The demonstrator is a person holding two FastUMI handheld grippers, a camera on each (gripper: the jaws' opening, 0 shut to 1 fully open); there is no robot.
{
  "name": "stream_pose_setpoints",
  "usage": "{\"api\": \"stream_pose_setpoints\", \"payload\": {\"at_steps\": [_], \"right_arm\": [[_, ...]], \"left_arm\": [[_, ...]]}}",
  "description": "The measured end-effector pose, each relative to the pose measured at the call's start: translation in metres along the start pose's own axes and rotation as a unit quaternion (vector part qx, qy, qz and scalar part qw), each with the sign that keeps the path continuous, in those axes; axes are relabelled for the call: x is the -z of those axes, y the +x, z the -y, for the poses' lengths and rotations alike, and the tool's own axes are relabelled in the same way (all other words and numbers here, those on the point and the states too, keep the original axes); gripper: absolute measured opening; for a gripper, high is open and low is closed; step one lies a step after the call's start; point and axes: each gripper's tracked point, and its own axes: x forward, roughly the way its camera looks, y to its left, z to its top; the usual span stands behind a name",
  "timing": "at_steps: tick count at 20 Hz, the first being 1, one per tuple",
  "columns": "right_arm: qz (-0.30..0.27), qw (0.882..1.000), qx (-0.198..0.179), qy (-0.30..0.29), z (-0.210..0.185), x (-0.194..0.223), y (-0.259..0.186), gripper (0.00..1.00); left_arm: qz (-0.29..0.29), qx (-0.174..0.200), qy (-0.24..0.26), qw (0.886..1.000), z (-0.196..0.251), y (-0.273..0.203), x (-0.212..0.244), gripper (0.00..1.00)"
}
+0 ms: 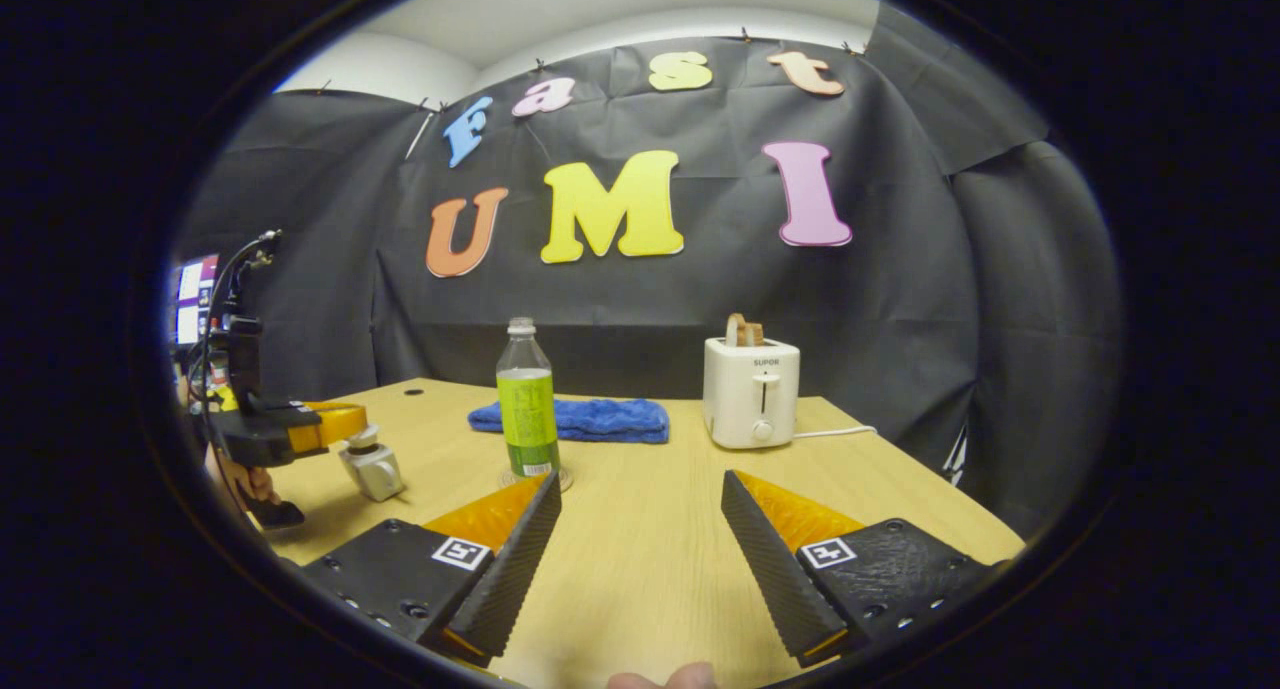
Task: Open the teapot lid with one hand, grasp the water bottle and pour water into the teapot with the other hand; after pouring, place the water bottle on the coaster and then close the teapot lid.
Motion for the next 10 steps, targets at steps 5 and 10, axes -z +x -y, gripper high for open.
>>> {"api": "stream_pose_setpoints", "payload": {"at_steps": [5,10], "right_arm": [[0.005,1.0,0.002,-0.008,0.0001,-0.0005,-0.0035,0.96],[0.008,1.0,0.0,-0.004,0.0007,0.0005,-0.0059,0.96]], "left_arm": [[-0.002,-0.002,-0.007,1.0,0.0023,0.0008,0.005,0.06],[0.002,-0.003,-0.018,1.0,0.0046,-0.0014,0.0031,0.09]]}}
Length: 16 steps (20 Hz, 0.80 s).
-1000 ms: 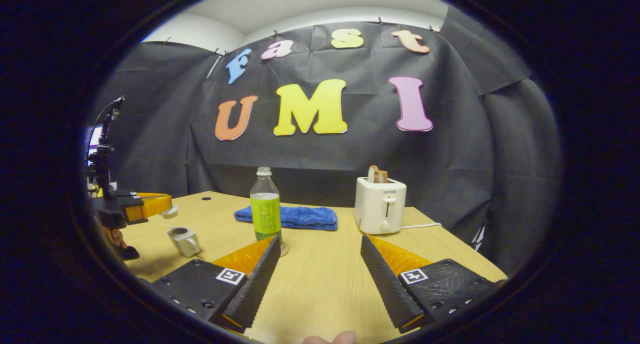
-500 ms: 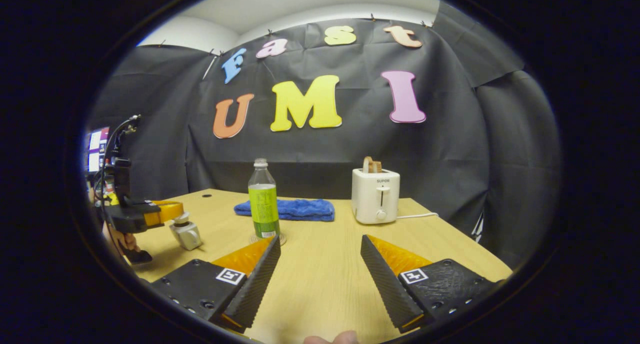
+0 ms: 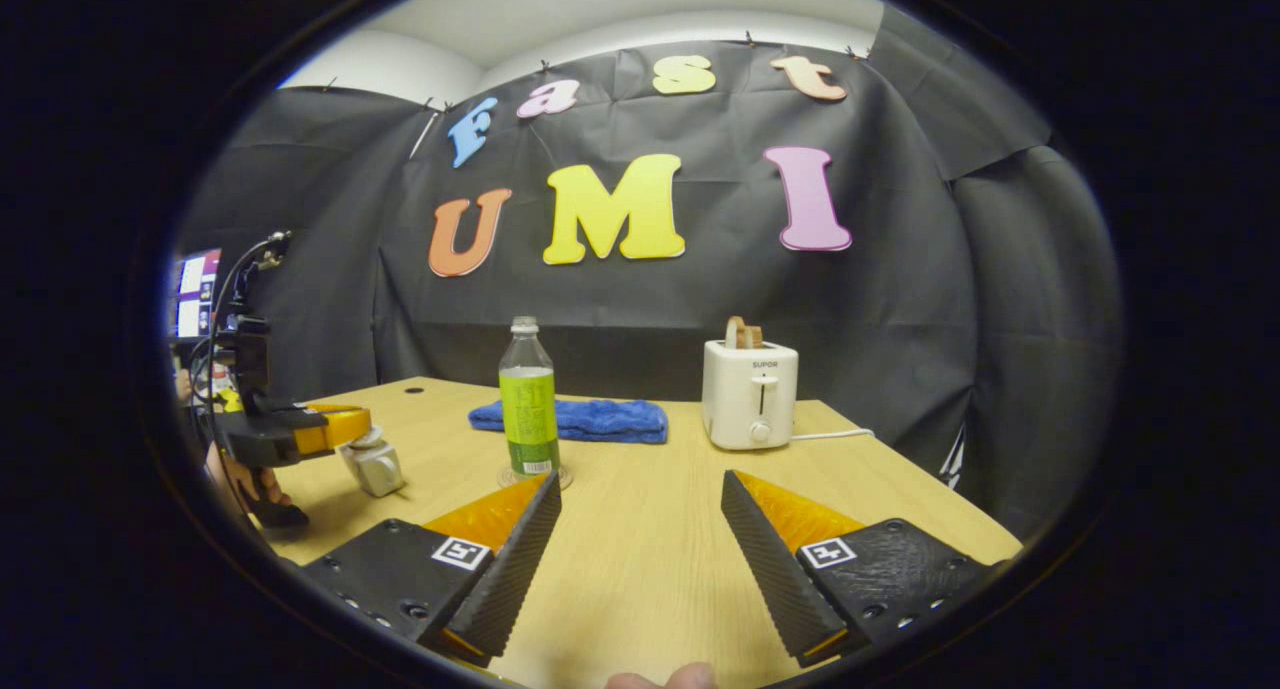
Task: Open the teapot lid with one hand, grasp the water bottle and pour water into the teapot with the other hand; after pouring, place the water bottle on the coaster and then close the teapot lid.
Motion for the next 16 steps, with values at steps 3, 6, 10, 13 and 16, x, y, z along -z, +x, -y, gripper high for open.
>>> {"api": "stream_pose_setpoints", "payload": {"at_steps": [3,6,10,13,16], "right_arm": [[0.004,1.0,0.0,0.001,0.0,-0.002,-0.002,0.96],[0.011,1.0,0.001,-0.001,0.004,-0.004,-0.004,0.96],[0.013,1.0,0.001,0.003,0.004,-0.004,-0.005,0.94],[0.014,1.0,0.0,0.003,0.004,-0.004,-0.005,0.94],[0.014,1.0,0.003,0.008,0.005,-0.005,-0.004,0.94]], "left_arm": [[-0.005,-0.011,0.006,1.0,-0.002,0.001,0.002,0.26],[-0.007,-0.016,0.004,1.0,-0.005,0.0,0.002,0.55],[-0.015,-0.015,0.0,1.0,-0.004,0.001,0.007,0.63],[-0.01,-0.02,0.001,1.0,-0.007,-0.002,0.004,0.64],[0.016,-0.024,0.006,1.0,-0.006,-0.009,-0.015,0.86]]}}
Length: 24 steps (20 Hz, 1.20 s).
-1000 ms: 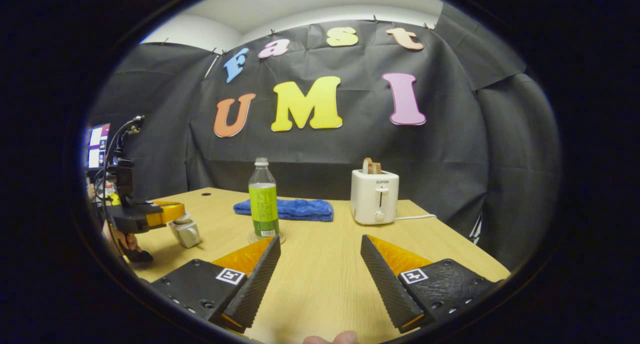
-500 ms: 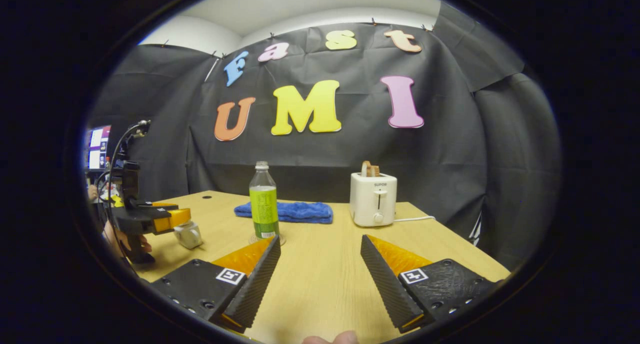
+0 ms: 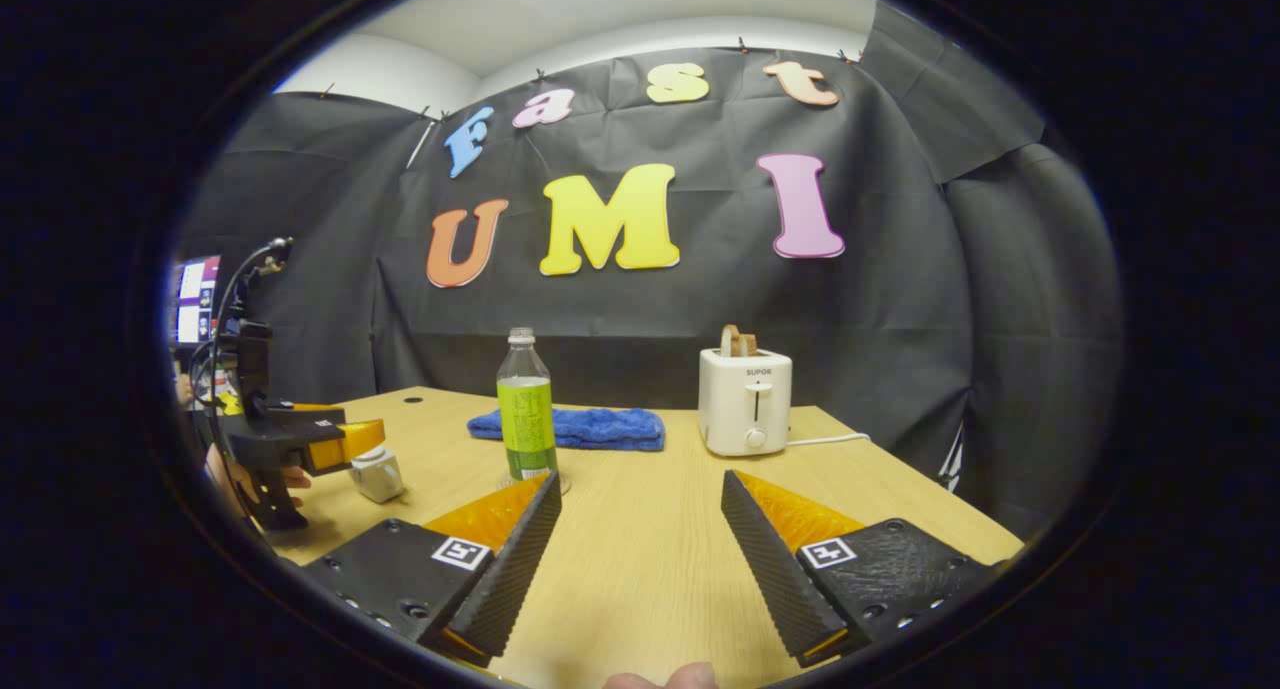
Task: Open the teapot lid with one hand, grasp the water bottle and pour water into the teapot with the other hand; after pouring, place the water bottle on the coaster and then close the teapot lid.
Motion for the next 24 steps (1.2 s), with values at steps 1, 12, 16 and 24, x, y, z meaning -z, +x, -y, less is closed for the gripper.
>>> {"api": "stream_pose_setpoints", "payload": {"at_steps": [1,12,16,24], "right_arm": [[0.002,1.0,0.004,0.002,0.001,-0.001,0.0,0.96],[0.101,0.994,0.046,-0.021,-0.006,-0.085,-0.055,0.94],[0.125,0.991,0.051,-0.019,-0.017,-0.093,-0.097,0.96],[0.148,0.985,0.084,0.001,-0.011,-0.109,-0.148,0.97]], "left_arm": [[0.011,-0.003,0.003,1.0,0.0,-0.005,-0.009,1.0],[0.115,0.028,-0.012,0.993,0.023,-0.106,-0.11,0.98],[0.132,0.025,-0.013,0.991,0.024,-0.147,-0.118,0.98],[0.156,0.025,-0.007,0.987,0.033,-0.201,-0.145,0.99]]}}
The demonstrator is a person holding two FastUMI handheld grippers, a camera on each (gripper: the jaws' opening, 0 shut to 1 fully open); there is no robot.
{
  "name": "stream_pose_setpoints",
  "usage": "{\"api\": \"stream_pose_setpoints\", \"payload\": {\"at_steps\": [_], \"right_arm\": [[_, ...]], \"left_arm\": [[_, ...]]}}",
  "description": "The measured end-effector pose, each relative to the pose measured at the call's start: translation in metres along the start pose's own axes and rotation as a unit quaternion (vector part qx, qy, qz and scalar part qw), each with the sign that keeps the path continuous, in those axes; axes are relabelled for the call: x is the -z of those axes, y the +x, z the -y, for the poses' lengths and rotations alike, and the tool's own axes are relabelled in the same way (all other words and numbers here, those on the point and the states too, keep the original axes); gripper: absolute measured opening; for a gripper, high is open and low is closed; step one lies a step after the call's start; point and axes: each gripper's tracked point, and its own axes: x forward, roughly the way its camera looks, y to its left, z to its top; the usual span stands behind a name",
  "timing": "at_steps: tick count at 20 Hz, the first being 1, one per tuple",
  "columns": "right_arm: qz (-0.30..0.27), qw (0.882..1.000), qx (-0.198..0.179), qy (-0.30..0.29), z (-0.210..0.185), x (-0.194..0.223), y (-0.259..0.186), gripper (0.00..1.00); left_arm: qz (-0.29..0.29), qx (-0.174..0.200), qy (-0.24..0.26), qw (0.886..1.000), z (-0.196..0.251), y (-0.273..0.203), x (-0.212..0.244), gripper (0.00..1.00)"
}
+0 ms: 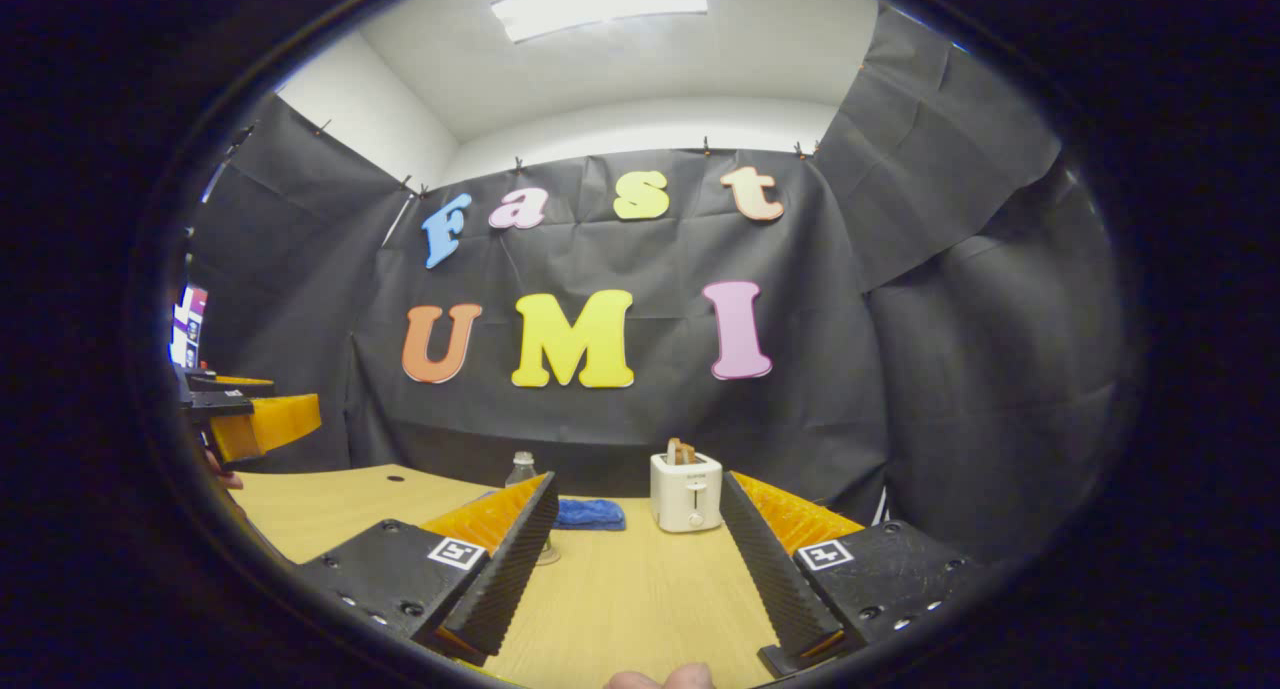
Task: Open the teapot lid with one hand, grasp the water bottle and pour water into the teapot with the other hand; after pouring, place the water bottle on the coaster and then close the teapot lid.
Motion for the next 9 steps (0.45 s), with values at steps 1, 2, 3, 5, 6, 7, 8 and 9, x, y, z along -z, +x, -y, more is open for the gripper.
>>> {"api": "stream_pose_setpoints", "payload": {"at_steps": [1,2,3,5,6,7,8,9], "right_arm": [[0.0,1.0,0.002,0.002,-0.0004,-0.0007,-0.0021,0.97],[-0.002,1.0,0.001,0.005,-0.0015,-0.0006,-0.0033,0.96],[-0.006,1.0,-0.001,0.006,-0.003,-0.0002,-0.0049,0.97],[-0.009,1.0,-0.005,-0.002,-0.0065,-0.0009,-0.0056,0.98],[-0.009,1.0,-0.007,-0.007,-0.0092,-0.0024,-0.0054,0.98],[-0.008,1.0,-0.008,-0.012,-0.01,-0.0028,-0.0054,0.98],[-0.007,1.0,-0.007,-0.016,-0.0104,-0.0044,-0.0054,0.97],[-0.007,1.0,-0.006,-0.016,-0.0103,-0.0047,-0.0044,0.97]], "left_arm": [[0.007,0.0,0.005,1.0,0.0006,-0.0018,-0.0039,0.98],[0.008,-0.001,0.006,1.0,-0.0001,-0.0023,-0.0049,0.98],[0.007,0.003,0.003,1.0,0.0018,-0.0033,-0.0041,0.98],[0.003,0.005,0.0,1.0,0.0044,-0.0033,-0.002,0.98],[0.002,0.002,0.002,1.0,0.0015,-0.0033,-0.0019,0.98],[0.001,-0.002,0.003,1.0,-0.0014,-0.0023,0.0002,0.98],[0.0,-0.004,0.001,1.0,-0.0028,-0.0016,0.0013,0.98],[-0.003,-0.005,-0.001,1.0,-0.0031,0.0003,0.0035,0.98]]}}
